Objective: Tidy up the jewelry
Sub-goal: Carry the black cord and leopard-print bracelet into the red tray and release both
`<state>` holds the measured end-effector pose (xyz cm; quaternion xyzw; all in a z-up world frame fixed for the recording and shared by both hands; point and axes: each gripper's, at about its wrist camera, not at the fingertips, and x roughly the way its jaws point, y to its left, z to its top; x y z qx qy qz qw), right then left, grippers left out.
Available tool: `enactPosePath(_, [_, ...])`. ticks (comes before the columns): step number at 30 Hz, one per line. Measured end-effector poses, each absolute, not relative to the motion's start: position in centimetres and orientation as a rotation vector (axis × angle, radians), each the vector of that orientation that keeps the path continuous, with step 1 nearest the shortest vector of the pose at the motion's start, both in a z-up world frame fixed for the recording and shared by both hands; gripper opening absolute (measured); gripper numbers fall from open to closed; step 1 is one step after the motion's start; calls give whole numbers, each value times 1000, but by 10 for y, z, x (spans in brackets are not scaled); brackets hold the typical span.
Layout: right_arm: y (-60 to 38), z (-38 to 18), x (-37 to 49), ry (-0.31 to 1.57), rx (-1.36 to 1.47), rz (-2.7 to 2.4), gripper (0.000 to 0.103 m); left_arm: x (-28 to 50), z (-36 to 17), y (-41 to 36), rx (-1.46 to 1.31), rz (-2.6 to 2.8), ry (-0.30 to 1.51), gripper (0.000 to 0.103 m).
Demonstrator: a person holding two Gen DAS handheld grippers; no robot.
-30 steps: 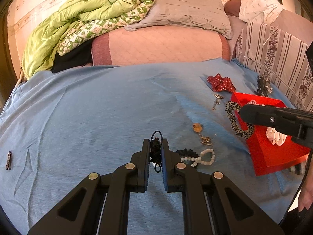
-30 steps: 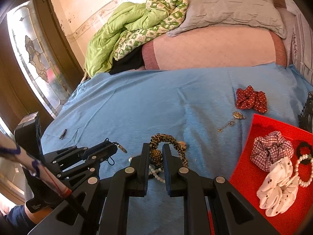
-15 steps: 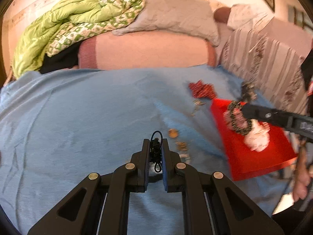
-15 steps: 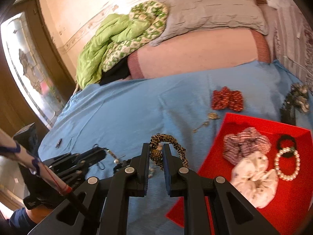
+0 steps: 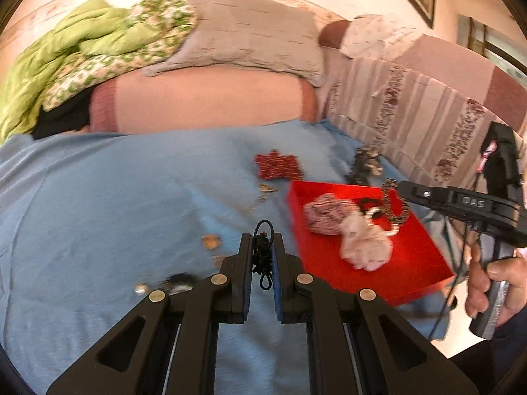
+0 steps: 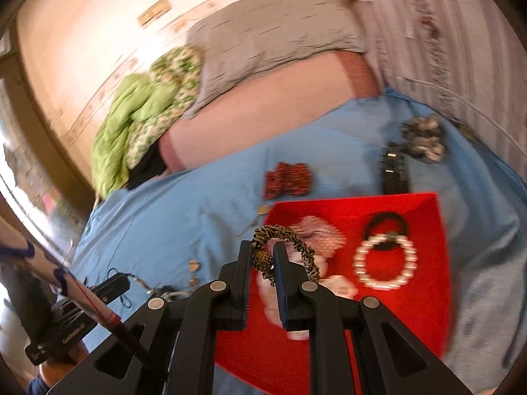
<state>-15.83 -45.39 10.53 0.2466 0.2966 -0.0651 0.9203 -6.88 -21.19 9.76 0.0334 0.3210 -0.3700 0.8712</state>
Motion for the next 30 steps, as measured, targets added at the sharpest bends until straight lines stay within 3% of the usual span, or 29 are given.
enactPosePath(13, [-514,77,-182,686,658,-261,14,-96,68,-322,149,-910,778,10])
enactPosePath(30, [-516,46,-161,834,642,-316,15,-92,33,-342,215,-885,841,10])
